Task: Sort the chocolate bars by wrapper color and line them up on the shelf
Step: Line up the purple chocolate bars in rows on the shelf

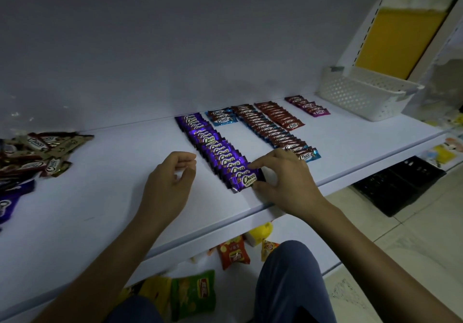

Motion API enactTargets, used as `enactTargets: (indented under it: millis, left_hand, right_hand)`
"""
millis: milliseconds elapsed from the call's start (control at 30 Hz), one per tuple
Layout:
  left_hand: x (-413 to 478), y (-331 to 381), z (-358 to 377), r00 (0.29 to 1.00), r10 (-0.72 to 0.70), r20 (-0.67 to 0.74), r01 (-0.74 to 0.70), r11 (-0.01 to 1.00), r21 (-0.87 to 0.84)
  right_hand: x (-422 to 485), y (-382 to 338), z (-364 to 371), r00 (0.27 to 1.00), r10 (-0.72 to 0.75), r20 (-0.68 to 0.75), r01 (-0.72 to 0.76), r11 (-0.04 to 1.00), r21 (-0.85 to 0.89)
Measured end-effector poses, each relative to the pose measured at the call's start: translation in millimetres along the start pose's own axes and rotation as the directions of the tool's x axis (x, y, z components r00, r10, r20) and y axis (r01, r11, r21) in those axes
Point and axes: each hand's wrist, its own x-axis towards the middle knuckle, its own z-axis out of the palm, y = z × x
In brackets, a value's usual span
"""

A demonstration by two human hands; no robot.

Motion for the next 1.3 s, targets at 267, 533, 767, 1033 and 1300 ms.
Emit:
enactTargets:
  millis: [267, 533, 767, 1033, 1300]
  left_hand:
    - [-1.9, 5.3, 1.0, 0.999, 0.048, -0.01, -0.048, 0.998, 0.039]
    - [-17.6, 8.3, -38.5, 0.989, 0.146, -0.026, -0.142, 0.982, 0.128]
    - [-74.4, -33.2, -152.8, 0.972, 0.095, -0.216, 0.028, 0.863, 0.504]
    - [-114.5, -63.9, -225.6, 0.95, -0.055, -0.307, 0.274, 0.621, 0.735]
    - [-64.5, -75.1, -250.6, 0.921, -0.366, -0.137, 0.324, 0.522, 0.789]
  right_hand:
    - [-11.0, -28.6, 6.7, 0.984, -0.071, -0.163, 0.097, 0.983, 0.156]
    - [3.8, -105.2, 36.0, 0.969, -0.231, -0.085, 0.246, 0.915, 0.318]
    - [21.1, -201.4, 76.4, 0.87, -0.489, 0.056, 0.415, 0.79, 0.452]
    - [55.3, -298.9, 119.1, 0.837, -0.542, 0.079, 0.478, 0.793, 0.379]
    - [58.0, -300.2, 141.8, 0.799, -0.593, 0.103, 0.53, 0.775, 0.344]
